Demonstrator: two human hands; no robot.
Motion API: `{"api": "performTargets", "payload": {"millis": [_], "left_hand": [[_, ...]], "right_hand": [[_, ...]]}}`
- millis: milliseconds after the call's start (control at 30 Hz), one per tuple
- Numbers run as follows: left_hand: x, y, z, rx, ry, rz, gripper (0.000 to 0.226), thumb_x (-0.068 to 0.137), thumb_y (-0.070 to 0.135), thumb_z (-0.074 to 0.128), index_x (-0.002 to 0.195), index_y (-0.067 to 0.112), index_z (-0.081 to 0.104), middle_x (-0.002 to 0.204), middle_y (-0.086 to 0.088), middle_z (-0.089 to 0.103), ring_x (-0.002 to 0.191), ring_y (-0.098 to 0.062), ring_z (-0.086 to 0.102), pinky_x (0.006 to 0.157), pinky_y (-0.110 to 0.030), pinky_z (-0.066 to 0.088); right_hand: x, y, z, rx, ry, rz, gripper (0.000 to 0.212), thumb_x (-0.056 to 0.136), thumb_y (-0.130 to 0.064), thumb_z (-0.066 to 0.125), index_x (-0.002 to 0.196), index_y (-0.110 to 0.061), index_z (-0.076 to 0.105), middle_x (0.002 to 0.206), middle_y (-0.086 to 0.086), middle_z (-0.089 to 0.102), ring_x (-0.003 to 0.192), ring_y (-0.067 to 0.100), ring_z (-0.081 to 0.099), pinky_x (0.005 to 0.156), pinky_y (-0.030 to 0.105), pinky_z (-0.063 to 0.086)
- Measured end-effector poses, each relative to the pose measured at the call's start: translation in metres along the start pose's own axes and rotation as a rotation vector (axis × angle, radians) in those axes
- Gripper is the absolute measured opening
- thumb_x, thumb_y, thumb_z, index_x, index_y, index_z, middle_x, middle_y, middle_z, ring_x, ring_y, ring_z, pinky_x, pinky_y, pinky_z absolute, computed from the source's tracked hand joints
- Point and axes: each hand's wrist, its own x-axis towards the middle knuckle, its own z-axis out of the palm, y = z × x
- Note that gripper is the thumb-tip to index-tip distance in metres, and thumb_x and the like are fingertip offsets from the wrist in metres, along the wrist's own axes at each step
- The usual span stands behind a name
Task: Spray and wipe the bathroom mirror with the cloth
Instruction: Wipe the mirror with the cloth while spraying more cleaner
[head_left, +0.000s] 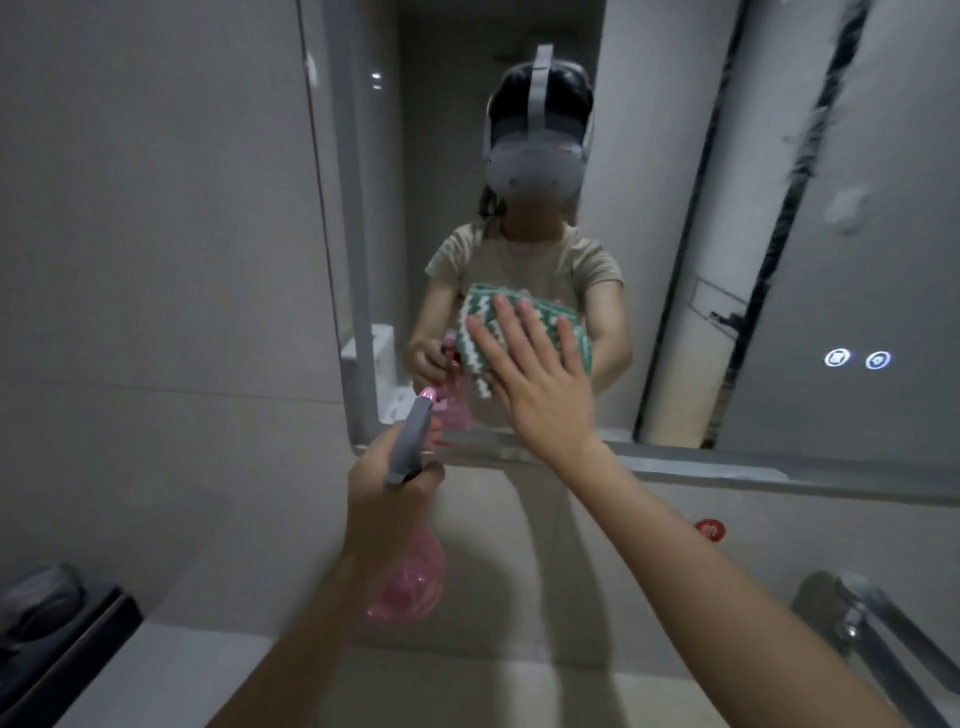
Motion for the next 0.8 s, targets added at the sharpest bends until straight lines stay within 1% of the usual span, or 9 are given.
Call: {"api": "performTargets", "payload": {"millis": [67, 100, 200, 300, 433, 533, 567, 700, 800], "left_hand": [[-0.01, 0.01, 0.015, -0.042, -0.07, -0.009, 0.009, 0.071, 0.006, 0.061, 0.079, 0.002, 0.057, 0.055, 0.001, 0.043, 0.054, -0.014, 0.035, 0.051, -0.031, 0.031], [-0.016, 0.016, 0.025, -0.066, -0.106, -0.004, 0.006, 0.074, 0.001, 0.061, 0.078, 0.004, 0.058, 0.054, 0.005, 0.042, 0.053, -0.012, 0.034, 0.05, -0.029, 0.029], [-0.025, 0.031, 0.044, -0.094, -0.174, 0.014, 0.025, 0.067, 0.005, 0.056, 0.058, 0.028, 0.054, 0.048, 0.012, 0.04, 0.049, -0.007, 0.031, 0.048, -0.026, 0.027], [-0.03, 0.043, 0.057, -0.126, -0.192, 0.009, 0.024, 0.064, 0.008, 0.055, 0.056, 0.031, 0.054, 0.049, 0.014, 0.043, 0.05, -0.006, 0.034, 0.049, -0.025, 0.029], [-0.039, 0.042, 0.057, -0.138, -0.184, 0.026, 0.013, 0.07, 0.002, 0.058, 0.071, 0.015, 0.058, 0.048, 0.013, 0.044, 0.049, -0.005, 0.034, 0.048, -0.022, 0.03], [-0.042, 0.034, 0.044, -0.102, -0.13, 0.008, 0.006, 0.065, 0.009, 0.056, 0.07, 0.01, 0.052, 0.048, 0.01, 0.038, 0.051, -0.01, 0.031, 0.047, -0.028, 0.027], [-0.04, 0.033, 0.038, -0.097, -0.109, -0.012, 0.007, 0.065, 0.009, 0.056, 0.069, 0.012, 0.051, 0.049, 0.01, 0.037, 0.052, -0.012, 0.031, 0.049, -0.03, 0.027], [-0.026, 0.033, 0.007, -0.069, -0.052, -0.04, 0.009, 0.067, 0.007, 0.057, 0.071, 0.013, 0.054, 0.056, 0.005, 0.04, 0.056, -0.014, 0.033, 0.053, -0.032, 0.027], [-0.011, 0.04, -0.015, -0.092, -0.025, -0.042, 0.007, 0.071, 0.005, 0.06, 0.075, 0.012, 0.059, 0.059, 0.001, 0.046, 0.058, -0.015, 0.038, 0.053, -0.032, 0.031]], "right_hand": [[-0.001, 0.038, -0.007, -0.03, 0.001, 0.032, 0.05, 0.1, -0.036, 0.036, 0.148, -0.024, 0.031, 0.154, 0.007, 0.028, 0.142, 0.023, 0.021, 0.114, 0.045, 0.013], [-0.003, 0.058, -0.012, -0.041, -0.006, 0.047, 0.051, 0.1, -0.037, 0.036, 0.149, -0.023, 0.028, 0.154, 0.007, 0.025, 0.143, 0.023, 0.02, 0.114, 0.046, 0.015], [-0.013, 0.1, -0.023, -0.029, -0.037, 0.094, 0.052, 0.102, -0.038, 0.032, 0.15, -0.023, 0.022, 0.156, 0.008, 0.019, 0.144, 0.023, 0.016, 0.115, 0.048, 0.015], [-0.026, 0.116, -0.027, -0.006, -0.024, 0.158, 0.053, 0.102, -0.036, 0.034, 0.151, -0.021, 0.021, 0.156, 0.009, 0.019, 0.144, 0.023, 0.014, 0.116, 0.047, 0.012], [-0.036, 0.095, -0.019, 0.032, -0.013, 0.311, 0.055, 0.1, -0.035, 0.033, 0.15, -0.02, 0.015, 0.156, 0.011, 0.018, 0.144, 0.025, 0.011, 0.116, 0.046, 0.001], [-0.036, 0.068, -0.011, 0.029, -0.012, 0.407, 0.057, 0.099, -0.036, 0.031, 0.15, -0.02, 0.012, 0.156, 0.011, 0.012, 0.146, 0.022, -0.005, 0.116, 0.044, -0.005], [-0.034, 0.06, -0.009, 0.025, -0.018, 0.402, 0.057, 0.099, -0.037, 0.03, 0.15, -0.02, 0.013, 0.155, 0.011, 0.013, 0.145, 0.022, -0.006, 0.116, 0.044, -0.005], [-0.007, 0.032, -0.01, 0.019, -0.051, 0.301, 0.057, 0.099, -0.037, 0.033, 0.151, -0.019, 0.017, 0.156, 0.013, 0.019, 0.144, 0.028, 0.012, 0.116, 0.048, 0.003], [0.022, 0.01, -0.01, 0.034, -0.057, 0.257, 0.058, 0.099, -0.036, 0.035, 0.151, -0.019, 0.017, 0.157, 0.012, 0.016, 0.144, 0.028, 0.012, 0.116, 0.048, 0.003]]}}
